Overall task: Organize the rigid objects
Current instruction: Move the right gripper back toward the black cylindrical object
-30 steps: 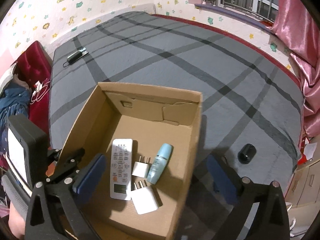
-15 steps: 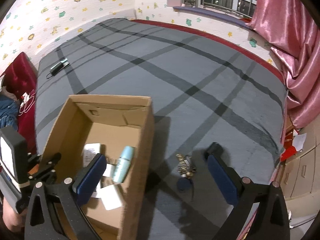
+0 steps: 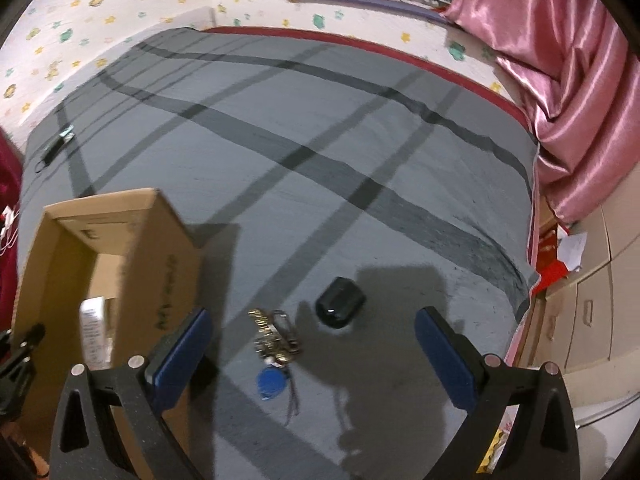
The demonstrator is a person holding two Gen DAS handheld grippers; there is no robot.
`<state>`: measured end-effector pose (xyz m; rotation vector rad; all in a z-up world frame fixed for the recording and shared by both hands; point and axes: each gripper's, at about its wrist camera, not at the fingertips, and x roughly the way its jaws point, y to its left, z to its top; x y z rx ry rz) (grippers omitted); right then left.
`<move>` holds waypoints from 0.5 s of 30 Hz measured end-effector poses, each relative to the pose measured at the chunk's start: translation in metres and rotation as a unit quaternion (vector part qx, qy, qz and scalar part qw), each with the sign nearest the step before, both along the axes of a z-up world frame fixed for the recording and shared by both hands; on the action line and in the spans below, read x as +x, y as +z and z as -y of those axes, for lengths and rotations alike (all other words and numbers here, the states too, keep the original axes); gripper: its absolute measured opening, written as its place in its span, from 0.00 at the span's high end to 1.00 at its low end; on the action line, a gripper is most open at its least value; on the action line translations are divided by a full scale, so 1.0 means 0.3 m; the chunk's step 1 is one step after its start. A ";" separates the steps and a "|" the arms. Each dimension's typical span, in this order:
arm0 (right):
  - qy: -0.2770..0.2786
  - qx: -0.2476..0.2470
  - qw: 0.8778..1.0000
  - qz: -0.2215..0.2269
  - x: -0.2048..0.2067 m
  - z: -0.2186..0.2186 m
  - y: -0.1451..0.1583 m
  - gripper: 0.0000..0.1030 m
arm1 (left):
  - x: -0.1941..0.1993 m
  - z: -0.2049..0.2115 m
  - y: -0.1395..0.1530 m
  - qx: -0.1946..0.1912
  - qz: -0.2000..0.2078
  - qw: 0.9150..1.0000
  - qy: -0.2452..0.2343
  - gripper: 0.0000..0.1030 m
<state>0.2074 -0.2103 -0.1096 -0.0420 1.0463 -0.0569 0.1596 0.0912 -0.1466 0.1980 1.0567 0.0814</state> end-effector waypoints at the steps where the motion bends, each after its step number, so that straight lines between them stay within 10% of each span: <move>1: -0.003 0.002 1.000 -0.002 0.009 0.013 -0.013 0.00 | 0.000 0.000 0.000 0.000 0.000 1.000 0.000 0.83; 15: -0.031 0.003 0.999 -0.043 0.127 0.108 -0.247 0.00 | 0.004 0.005 0.000 0.005 -0.002 1.000 0.001 0.83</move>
